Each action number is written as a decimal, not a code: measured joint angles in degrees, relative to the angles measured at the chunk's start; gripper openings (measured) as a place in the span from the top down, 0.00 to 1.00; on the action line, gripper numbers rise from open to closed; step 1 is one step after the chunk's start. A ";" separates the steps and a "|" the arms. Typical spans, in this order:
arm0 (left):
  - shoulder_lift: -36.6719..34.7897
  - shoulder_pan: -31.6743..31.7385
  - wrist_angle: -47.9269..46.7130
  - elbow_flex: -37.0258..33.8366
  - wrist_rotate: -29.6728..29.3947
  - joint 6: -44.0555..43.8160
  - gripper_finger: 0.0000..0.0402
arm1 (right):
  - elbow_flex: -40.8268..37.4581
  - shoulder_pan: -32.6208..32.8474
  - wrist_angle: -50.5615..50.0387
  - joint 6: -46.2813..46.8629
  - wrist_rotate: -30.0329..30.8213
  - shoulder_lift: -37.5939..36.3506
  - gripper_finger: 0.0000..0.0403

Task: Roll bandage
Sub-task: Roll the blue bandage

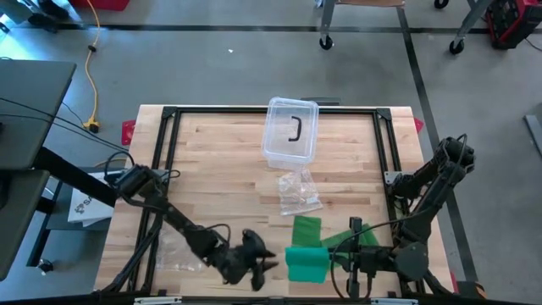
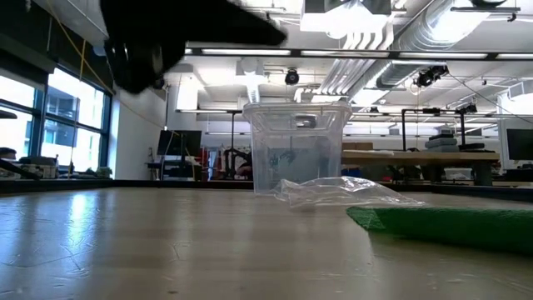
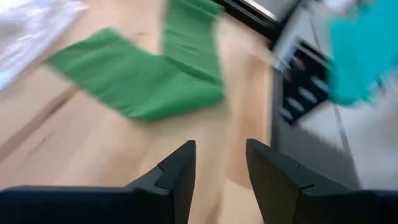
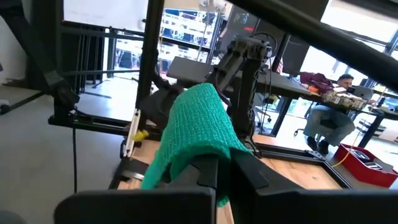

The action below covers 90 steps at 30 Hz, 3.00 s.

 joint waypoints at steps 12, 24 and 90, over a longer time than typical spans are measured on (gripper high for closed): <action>12.33 4.72 62.61 -13.85 7.07 -21.94 0.66 | 0.00 -0.41 1.38 -2.63 -2.65 0.00 0.99; 28.67 4.72 78.17 -0.04 8.54 -31.78 0.44 | 0.00 -0.50 1.46 -3.50 -2.71 0.00 0.99; -19.05 21.48 39.12 -29.33 17.13 -14.12 1.00 | -0.02 -2.86 2.39 16.53 -32.31 12.21 0.99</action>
